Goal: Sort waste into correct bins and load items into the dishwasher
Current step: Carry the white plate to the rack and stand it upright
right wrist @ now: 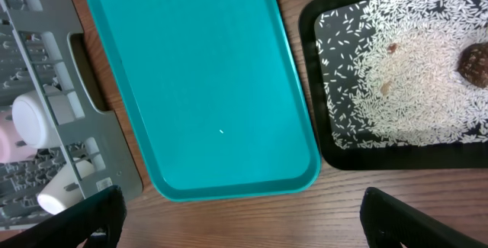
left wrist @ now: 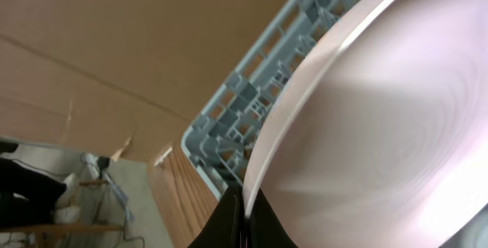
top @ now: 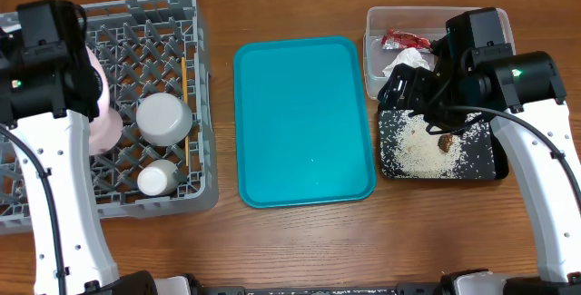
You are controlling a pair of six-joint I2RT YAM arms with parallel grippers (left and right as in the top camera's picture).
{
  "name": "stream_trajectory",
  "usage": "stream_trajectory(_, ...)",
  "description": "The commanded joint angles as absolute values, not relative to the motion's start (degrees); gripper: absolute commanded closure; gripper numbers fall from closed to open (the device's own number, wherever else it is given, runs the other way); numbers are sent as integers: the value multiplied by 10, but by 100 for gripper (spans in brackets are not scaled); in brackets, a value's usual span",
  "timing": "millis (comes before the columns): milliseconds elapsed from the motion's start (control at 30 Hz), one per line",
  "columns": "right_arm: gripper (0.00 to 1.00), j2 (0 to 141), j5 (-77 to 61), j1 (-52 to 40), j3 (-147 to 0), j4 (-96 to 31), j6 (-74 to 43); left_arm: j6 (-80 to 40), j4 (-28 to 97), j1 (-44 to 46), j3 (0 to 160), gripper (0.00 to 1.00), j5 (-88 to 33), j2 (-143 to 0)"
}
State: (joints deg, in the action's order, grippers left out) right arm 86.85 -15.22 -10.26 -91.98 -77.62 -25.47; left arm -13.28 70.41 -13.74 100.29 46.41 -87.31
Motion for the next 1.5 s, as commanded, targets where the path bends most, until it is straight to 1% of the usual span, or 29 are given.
stream_trajectory(0,0,868,-156,-103,-929,-776,-253,-85,676,-143,1011,96,488,-860)
stream_trajectory(167,0,868,-156,-103,-929,-777,-253,-40,638,-141,1011,96,456,-867)
stream_trajectory(467,0,868,-156,-103,-929,-777,-253,-46,654,-138,998,96,439,-881)
stream_trajectory(700,0,868,-156,-103,-929,-781,-253,-55,635,-119,997,96,409,-887)
stream_trajectory(1000,0,868,-155,-103,-929,-783,-253,-112,618,-77,997,96,406,-941)
stream_trajectory(1100,0,868,-155,-103,-929,-783,-253,-114,602,-63,997,96,406,-968)
stream_trajectory(1233,0,868,-155,-103,-929,-783,-253,-114,582,-49,997,96,439,-993)
stream_trajectory(1467,0,868,-155,-103,-929,-784,-253,-114,543,-48,997,96,451,-1014)
